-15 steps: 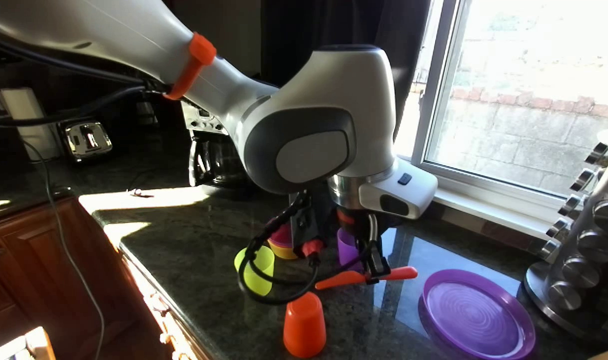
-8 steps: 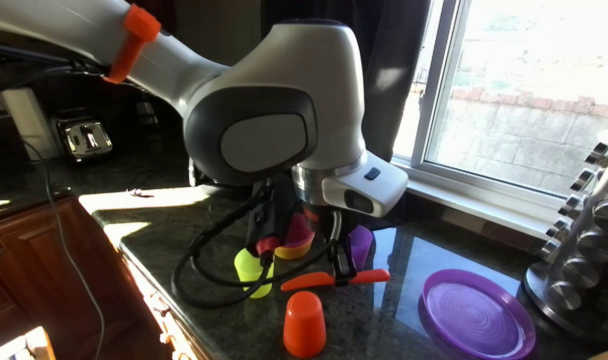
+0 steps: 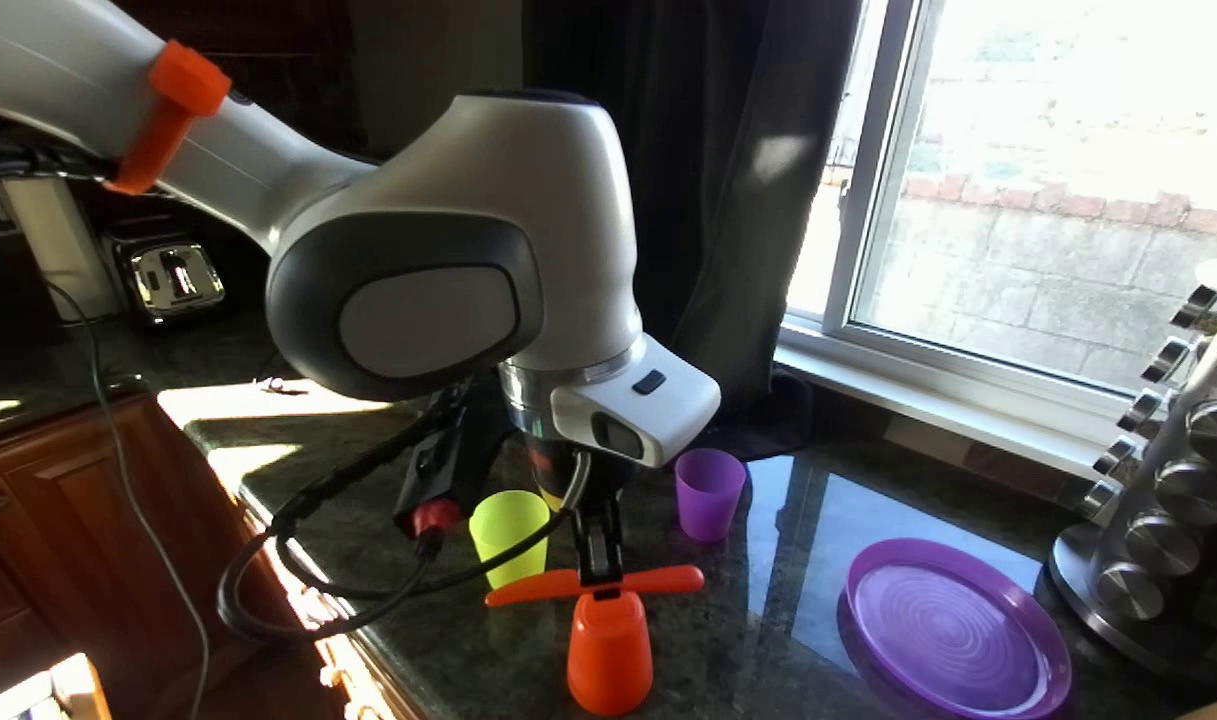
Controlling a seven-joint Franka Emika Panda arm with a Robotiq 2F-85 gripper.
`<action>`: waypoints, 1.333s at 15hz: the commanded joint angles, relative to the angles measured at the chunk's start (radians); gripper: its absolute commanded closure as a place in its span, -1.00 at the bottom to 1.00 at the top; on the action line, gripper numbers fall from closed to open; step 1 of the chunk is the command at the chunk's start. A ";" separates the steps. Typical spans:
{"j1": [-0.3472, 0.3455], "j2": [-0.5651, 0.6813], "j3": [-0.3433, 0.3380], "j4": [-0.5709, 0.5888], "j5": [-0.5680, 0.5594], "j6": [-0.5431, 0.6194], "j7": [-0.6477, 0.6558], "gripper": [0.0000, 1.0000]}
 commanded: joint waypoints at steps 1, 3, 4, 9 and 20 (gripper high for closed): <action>-0.019 -0.039 0.030 -0.045 -0.015 -0.008 0.039 0.93; -0.023 -0.040 0.036 -0.051 -0.019 0.004 0.047 0.93; -0.024 -0.038 0.037 -0.053 -0.019 0.016 0.049 0.93; -0.035 -0.031 0.035 -0.048 -0.021 0.035 0.051 0.93; -0.047 -0.005 0.037 -0.041 -0.021 0.083 0.052 0.93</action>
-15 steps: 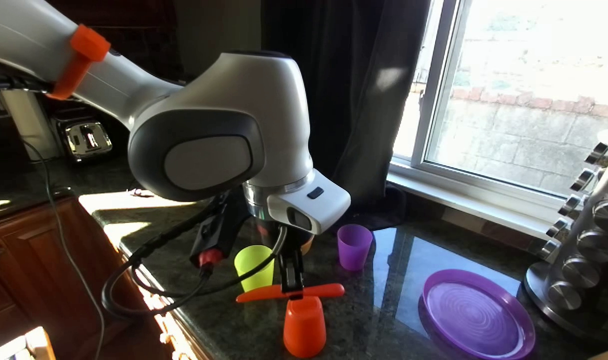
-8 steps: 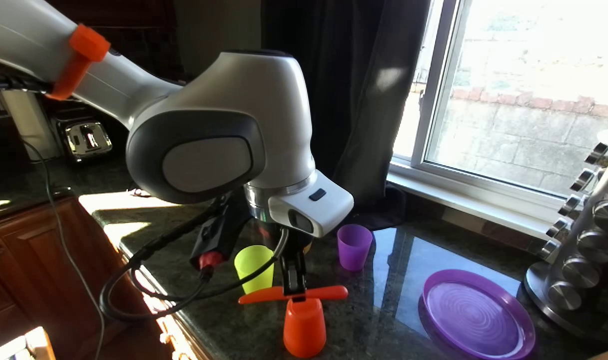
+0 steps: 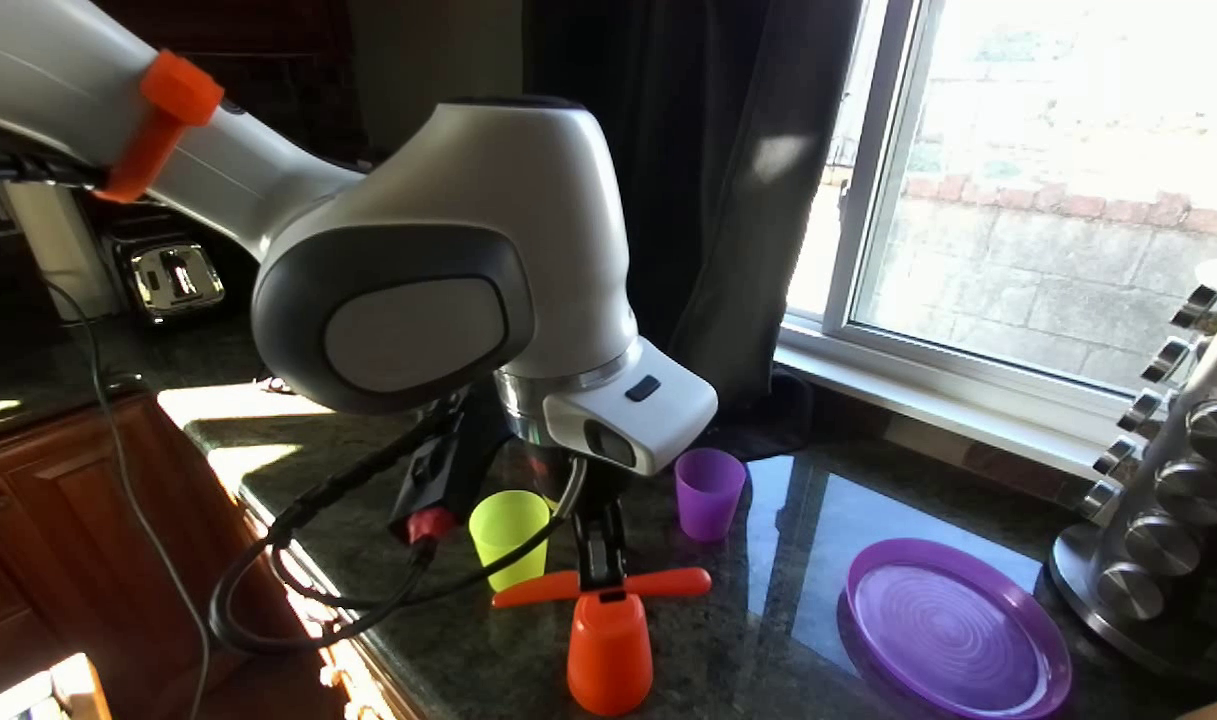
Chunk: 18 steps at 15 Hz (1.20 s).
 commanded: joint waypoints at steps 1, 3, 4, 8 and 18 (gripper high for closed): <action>-0.015 0.003 0.013 -0.021 -0.024 0.035 0.026 0.93; -0.021 0.008 0.017 -0.018 -0.041 0.035 0.038 0.93; -0.022 0.009 0.017 -0.017 -0.047 0.029 0.039 0.93; -0.022 0.017 0.019 -0.014 -0.070 0.028 0.060 0.93; -0.015 0.035 0.028 -0.007 -0.066 0.030 0.070 0.93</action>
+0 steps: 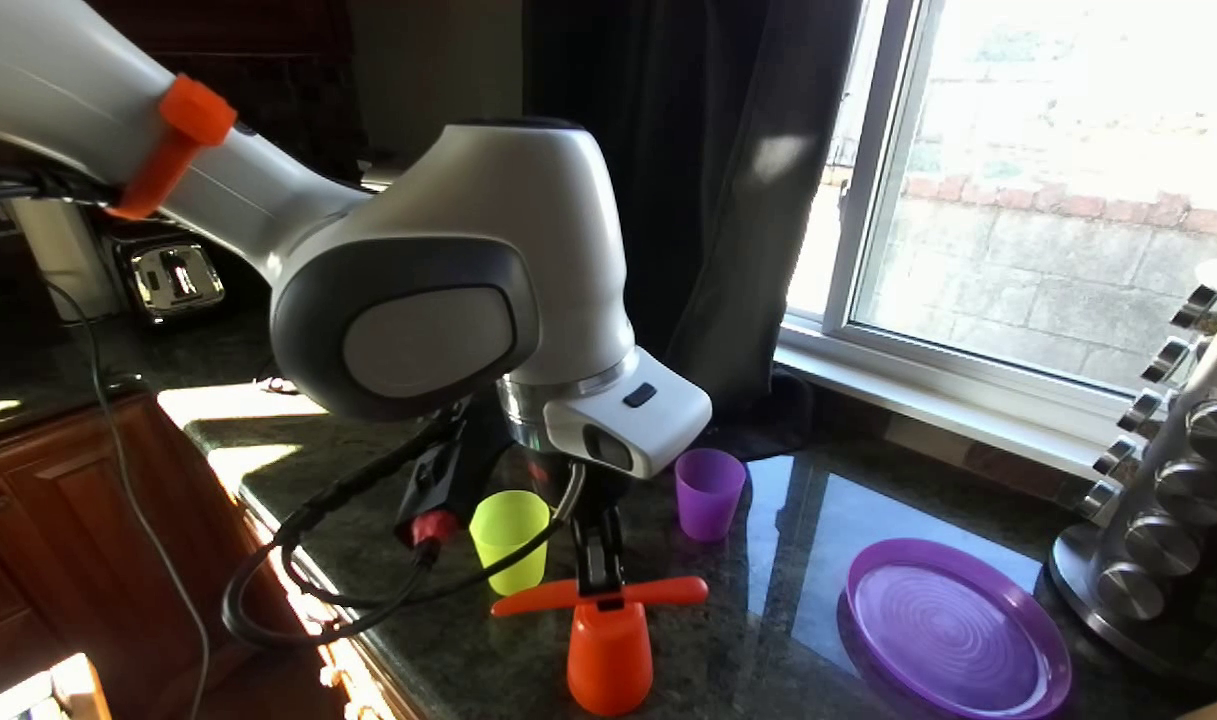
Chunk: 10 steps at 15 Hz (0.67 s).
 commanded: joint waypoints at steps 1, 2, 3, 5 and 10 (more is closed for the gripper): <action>-0.010 0.009 0.010 -0.009 -0.028 0.026 0.033 0.93; -0.010 0.010 0.011 -0.009 -0.029 0.026 0.035 0.93; -0.011 0.012 0.010 -0.008 -0.030 0.029 0.037 0.93; -0.011 0.015 0.008 -0.008 -0.030 0.036 0.035 0.93; -0.010 0.021 0.007 -0.007 -0.028 0.040 0.044 0.93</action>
